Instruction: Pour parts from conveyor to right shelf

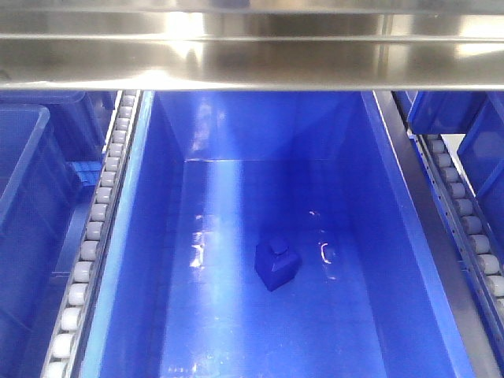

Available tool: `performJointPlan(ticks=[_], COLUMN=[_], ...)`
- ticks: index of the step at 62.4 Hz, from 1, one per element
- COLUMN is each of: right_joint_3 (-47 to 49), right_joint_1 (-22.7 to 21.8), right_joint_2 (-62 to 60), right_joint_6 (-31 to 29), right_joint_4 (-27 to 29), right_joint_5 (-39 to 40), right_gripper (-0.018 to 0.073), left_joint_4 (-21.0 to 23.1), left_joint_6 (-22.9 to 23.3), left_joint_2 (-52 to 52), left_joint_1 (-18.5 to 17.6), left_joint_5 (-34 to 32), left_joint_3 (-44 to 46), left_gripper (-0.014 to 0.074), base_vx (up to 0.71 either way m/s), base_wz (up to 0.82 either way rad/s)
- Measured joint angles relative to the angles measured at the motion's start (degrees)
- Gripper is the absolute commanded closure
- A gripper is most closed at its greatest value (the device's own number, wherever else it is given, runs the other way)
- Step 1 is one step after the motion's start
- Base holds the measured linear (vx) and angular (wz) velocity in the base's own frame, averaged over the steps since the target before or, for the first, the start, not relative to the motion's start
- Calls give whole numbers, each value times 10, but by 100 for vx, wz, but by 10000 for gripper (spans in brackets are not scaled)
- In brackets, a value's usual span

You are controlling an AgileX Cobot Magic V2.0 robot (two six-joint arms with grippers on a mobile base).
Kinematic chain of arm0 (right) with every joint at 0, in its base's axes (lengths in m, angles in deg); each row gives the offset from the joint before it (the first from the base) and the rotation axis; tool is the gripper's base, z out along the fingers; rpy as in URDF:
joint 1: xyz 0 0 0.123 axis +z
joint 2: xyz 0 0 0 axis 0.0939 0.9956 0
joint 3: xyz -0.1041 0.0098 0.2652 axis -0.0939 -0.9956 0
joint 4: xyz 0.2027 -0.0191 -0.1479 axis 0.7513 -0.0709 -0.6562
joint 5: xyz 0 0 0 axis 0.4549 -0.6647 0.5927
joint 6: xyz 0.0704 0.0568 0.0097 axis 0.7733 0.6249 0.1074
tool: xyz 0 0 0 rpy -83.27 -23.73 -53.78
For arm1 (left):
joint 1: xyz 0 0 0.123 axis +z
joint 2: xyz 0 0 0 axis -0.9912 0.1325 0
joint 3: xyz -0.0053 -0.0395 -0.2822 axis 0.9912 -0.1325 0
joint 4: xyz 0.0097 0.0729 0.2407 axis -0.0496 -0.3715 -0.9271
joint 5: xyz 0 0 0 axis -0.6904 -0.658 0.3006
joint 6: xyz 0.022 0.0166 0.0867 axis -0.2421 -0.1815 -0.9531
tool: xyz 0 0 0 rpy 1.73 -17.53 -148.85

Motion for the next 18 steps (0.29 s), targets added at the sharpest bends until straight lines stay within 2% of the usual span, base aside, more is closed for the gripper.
performJointPlan(ticks=[18], right_joint_3=[0], right_joint_1=[0], right_joint_2=[0], right_joint_6=[0], right_joint_4=[0], right_joint_5=[0], right_gripper=[569], left_joint_4=[0], left_joint_6=[0], left_joint_2=[0], left_joint_1=[0], left_joint_5=[0], left_joint_3=[0], left_gripper=[603], base_vx=[0], base_wz=[0])
